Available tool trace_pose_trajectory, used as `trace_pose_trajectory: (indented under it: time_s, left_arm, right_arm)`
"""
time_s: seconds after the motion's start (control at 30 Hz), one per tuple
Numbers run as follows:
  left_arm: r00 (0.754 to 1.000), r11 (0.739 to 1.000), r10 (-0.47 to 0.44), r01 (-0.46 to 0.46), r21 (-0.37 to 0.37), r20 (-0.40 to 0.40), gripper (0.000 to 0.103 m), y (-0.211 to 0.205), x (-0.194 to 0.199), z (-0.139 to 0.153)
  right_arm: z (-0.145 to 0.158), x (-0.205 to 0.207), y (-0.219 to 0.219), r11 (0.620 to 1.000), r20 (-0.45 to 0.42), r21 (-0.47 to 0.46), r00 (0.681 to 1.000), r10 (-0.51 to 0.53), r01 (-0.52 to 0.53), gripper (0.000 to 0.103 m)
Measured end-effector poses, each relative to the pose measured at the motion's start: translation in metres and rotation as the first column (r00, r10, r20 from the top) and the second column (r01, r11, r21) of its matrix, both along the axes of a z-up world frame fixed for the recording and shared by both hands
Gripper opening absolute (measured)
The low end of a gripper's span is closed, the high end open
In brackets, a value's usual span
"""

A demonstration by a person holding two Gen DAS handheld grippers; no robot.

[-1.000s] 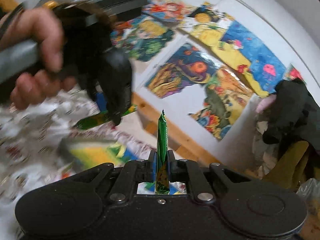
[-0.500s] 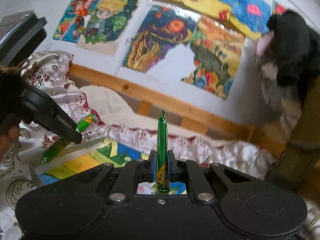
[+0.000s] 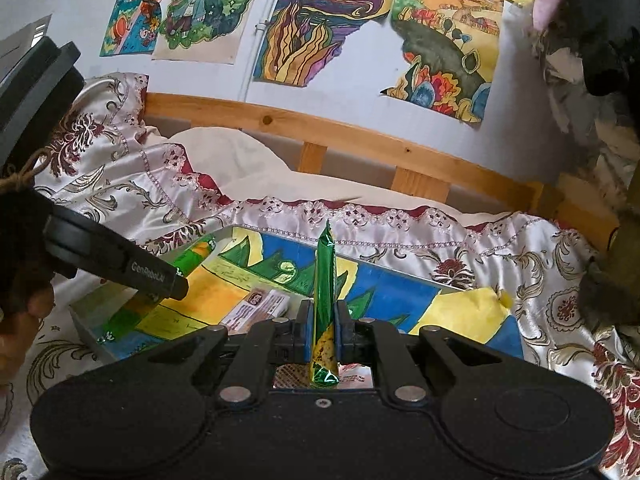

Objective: Organize snacks
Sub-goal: 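Carry both snacks up and over the grey tray, then lower both snacks into the tray and open both grippers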

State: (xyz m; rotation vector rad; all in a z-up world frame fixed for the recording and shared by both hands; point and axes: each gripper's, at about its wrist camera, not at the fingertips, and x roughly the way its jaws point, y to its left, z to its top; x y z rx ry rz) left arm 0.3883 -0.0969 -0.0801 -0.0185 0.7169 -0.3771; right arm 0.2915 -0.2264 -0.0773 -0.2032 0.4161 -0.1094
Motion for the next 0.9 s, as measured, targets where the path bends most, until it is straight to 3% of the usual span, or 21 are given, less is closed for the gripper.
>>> trace_pose_trajectory:
  time_s: [0.57,0.7,0.9]
  left_arm:
    - [0.999,1.000,-0.023,0.023,-0.004,-0.036,0.019,-0.003,0.004,-0.010]
    - [1.000,1.000,-0.018,0.018,0.006,-0.011,0.020,-0.004,0.000,-0.005]
    - [0.999,0.999,-0.024,0.023,0.028,0.048,0.038,-0.008,-0.014,0.014]
  right_arm:
    - [-0.005,0.004,-0.004,0.999,-0.052,0.032,0.998,-0.020,0.022,0.017]
    - [-0.001,0.002,-0.009,0.998,-0.049,0.047,0.998,-0.040,0.042,0.019]
    - [0.011,-0.004,-0.017,0.995,-0.020,0.073,0.997,-0.070,0.071,0.029]
